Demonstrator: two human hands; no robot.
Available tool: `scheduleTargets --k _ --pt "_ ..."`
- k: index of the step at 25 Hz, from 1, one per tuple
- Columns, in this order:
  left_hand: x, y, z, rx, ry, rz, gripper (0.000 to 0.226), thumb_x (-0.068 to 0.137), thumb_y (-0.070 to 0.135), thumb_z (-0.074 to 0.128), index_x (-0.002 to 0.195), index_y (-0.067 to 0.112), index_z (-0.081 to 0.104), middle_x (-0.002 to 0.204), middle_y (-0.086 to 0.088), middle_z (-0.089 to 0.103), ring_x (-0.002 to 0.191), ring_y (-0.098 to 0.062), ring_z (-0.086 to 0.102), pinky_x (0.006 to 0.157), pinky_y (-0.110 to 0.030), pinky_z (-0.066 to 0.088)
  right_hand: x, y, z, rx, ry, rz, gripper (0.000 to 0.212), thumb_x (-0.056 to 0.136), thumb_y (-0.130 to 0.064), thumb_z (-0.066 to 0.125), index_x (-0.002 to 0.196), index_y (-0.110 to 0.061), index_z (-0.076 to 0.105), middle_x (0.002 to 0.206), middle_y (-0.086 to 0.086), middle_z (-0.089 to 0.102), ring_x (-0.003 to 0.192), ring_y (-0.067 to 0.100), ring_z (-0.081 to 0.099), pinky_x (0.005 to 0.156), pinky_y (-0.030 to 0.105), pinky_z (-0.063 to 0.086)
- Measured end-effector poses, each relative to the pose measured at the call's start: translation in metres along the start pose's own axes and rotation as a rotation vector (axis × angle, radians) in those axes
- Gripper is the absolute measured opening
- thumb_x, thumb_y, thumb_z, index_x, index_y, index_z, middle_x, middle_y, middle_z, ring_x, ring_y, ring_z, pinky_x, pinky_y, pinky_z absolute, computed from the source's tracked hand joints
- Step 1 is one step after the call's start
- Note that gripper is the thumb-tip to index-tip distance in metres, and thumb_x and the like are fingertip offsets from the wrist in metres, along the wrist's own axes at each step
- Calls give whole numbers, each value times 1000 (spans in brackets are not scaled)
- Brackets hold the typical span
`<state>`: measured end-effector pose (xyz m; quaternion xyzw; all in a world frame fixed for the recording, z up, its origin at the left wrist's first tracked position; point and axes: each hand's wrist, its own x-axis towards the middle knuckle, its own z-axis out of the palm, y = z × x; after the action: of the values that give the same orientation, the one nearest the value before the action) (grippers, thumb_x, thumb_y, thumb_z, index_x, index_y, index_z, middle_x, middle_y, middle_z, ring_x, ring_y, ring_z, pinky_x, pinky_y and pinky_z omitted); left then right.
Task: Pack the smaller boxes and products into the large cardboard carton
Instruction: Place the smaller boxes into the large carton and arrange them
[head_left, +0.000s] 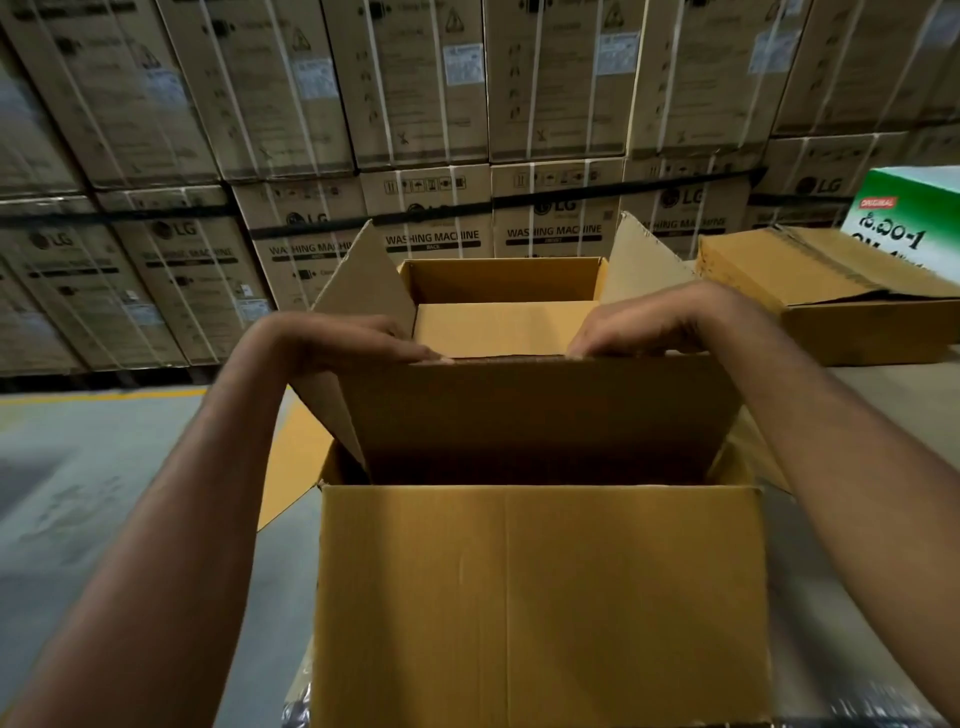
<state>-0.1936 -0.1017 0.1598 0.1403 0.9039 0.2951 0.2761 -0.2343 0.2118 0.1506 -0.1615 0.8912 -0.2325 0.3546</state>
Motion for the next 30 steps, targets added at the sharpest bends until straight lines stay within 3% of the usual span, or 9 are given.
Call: scheduleTargets --k 2,4,11,13,16,20,22,25,30 --pt "-1 0 8 87 -168 44 53 74 54 80 116 22 73 108 4 78 103 -18 73 81 -27 61 -13 1 20 -102 -81 -6 31 100 -13 64 130 -20 69 122 10 73 107 29 73 70 32 63" --pt "6 1 25 186 -230 -6 47 79 37 78 122 24 69 117 5 74 112 -15 69 93 -33 58 -16 7 42 -204 -123 19 47 97 -3 66 139 -23 62 129 5 68 107 21 71 73 31 64" --pt "32 -9 75 292 -228 -84 126 29 94 72 132 24 59 121 2 63 112 -18 60 85 -28 51 -5 22 89 -303 -27 122 69 95 14 45 151 -26 49 149 4 54 128 28 60 98 42 59" --pt "31 -9 75 320 -206 -104 134 33 96 69 147 33 43 133 6 54 125 -19 53 95 -32 48 -7 27 92 -308 -22 117 62 100 7 41 150 -29 51 152 4 50 136 40 53 109 53 49" --pt "26 -6 76 384 -135 -165 102 75 71 69 159 41 21 160 4 35 148 -30 32 113 -49 37 -22 26 88 -361 -28 141 45 110 -23 46 154 -32 44 158 2 43 141 31 47 117 46 39" --pt "12 10 61 506 -179 -202 102 75 65 65 161 42 14 166 5 26 153 -31 23 118 -52 29 -39 35 63 -496 68 351 86 98 -59 56 165 -22 17 171 8 14 156 32 20 123 46 23" --pt "10 23 52 596 -266 -228 106 72 65 63 162 37 15 165 3 28 152 -31 25 118 -49 28 -42 36 52 -566 323 478 93 90 -62 68 159 -13 29 157 18 36 139 38 46 113 51 43" --pt "24 36 45 712 -397 -254 91 87 56 62 162 29 18 165 2 31 152 -29 28 116 -46 31 -38 26 39 -609 415 554 58 92 -44 75 132 -6 59 112 8 63 92 24 71 84 39 63" --pt "65 48 31 737 -326 -323 98 79 71 61 161 32 25 165 2 30 151 -34 29 102 -66 45 3 1 19 -670 128 622 73 92 -44 75 152 -16 45 157 10 46 131 33 57 86 38 57"
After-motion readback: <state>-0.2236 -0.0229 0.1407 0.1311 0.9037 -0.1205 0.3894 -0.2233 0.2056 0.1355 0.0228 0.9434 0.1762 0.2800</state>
